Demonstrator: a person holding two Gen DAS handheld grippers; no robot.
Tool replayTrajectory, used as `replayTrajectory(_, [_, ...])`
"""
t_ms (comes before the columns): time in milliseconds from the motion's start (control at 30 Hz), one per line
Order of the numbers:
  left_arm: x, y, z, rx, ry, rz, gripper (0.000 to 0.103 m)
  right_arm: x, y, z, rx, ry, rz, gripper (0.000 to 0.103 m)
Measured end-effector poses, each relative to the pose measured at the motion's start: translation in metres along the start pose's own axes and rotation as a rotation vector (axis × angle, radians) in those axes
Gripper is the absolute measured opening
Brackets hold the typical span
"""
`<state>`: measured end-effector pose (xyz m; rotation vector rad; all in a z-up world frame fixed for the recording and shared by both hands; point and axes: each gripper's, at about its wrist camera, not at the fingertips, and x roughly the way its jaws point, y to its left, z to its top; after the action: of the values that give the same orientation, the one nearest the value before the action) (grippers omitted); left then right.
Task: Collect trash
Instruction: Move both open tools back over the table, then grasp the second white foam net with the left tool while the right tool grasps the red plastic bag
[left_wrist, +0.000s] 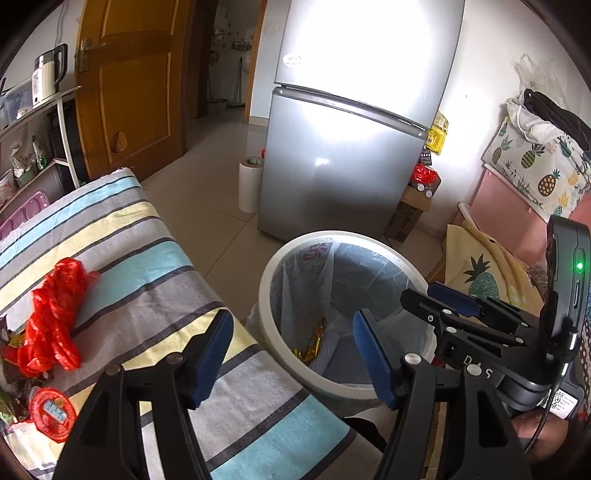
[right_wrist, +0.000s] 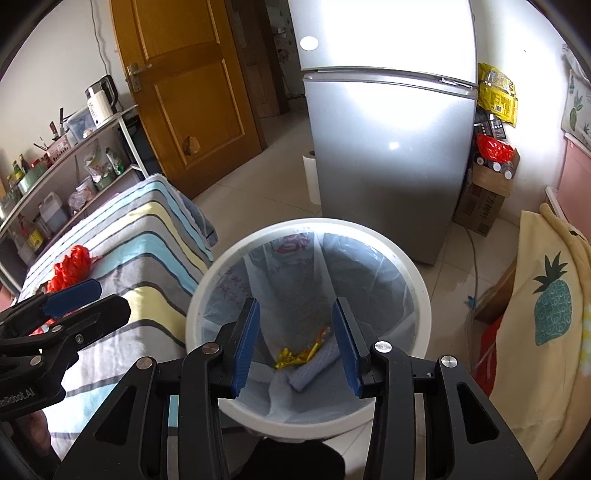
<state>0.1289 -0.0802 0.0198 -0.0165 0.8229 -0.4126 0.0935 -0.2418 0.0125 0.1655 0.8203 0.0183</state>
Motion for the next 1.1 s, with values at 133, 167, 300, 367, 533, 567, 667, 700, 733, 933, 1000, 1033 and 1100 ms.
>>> replayTrajectory(133, [-0.016, 0.012, -0.004, -0.016, -0.028, 0.030, 0.071, -0.010, 0.014, 0.002, -0.014, -0.031, 0.026, 0.042])
replayTrajectory(167, [-0.020, 0.016, -0.005, -0.023, -0.034, 0.035, 0.071, -0.012, 0.017, 0.001, -0.018, -0.036, 0.033, 0.042])
replayTrajectory(300, [-0.037, 0.030, -0.011, -0.044, -0.065, 0.072, 0.071, -0.019, 0.034, 0.002, -0.040, -0.057, 0.061, 0.042])
replayTrajectory(367, [-0.045, 0.039, -0.015, -0.058, -0.077, 0.085, 0.072, -0.022, 0.045, 0.002, -0.057, -0.063, 0.076, 0.042])
replayTrajectory(533, [-0.067, 0.060, -0.026, -0.078, -0.110, 0.171, 0.073, -0.024, 0.076, 0.001, -0.100, -0.075, 0.125, 0.042])
replayTrajectory(567, [-0.072, 0.067, -0.029, -0.089, -0.113, 0.177, 0.073, -0.024, 0.083, 0.001, -0.108, -0.075, 0.138, 0.042])
replayTrajectory(667, [-0.086, 0.090, -0.037, -0.135, -0.128, 0.207, 0.074, -0.021, 0.105, 0.000, -0.139, -0.075, 0.172, 0.042])
replayTrajectory(700, [-0.091, 0.098, -0.040, -0.150, -0.135, 0.220, 0.074, -0.020, 0.112, 0.000, -0.149, -0.073, 0.182, 0.043])
replayTrajectory(733, [-0.097, 0.106, -0.044, -0.164, -0.142, 0.231, 0.074, -0.018, 0.120, 0.000, -0.161, -0.070, 0.195, 0.045])
replayTrajectory(933, [-0.124, 0.153, -0.062, -0.234, -0.170, 0.319, 0.078, -0.006, 0.156, 0.000, -0.201, -0.053, 0.255, 0.052])
replayTrajectory(1000, [-0.132, 0.171, -0.071, -0.271, -0.172, 0.345, 0.078, 0.000, 0.167, -0.001, -0.208, -0.038, 0.277, 0.054])
replayTrajectory(1033, [-0.134, 0.179, -0.075, -0.290, -0.172, 0.355, 0.078, 0.004, 0.172, -0.001, -0.210, -0.028, 0.286, 0.055])
replayTrajectory(1100, [-0.139, 0.195, -0.084, -0.314, -0.166, 0.377, 0.080, 0.011, 0.183, -0.002, -0.212, -0.007, 0.307, 0.055])
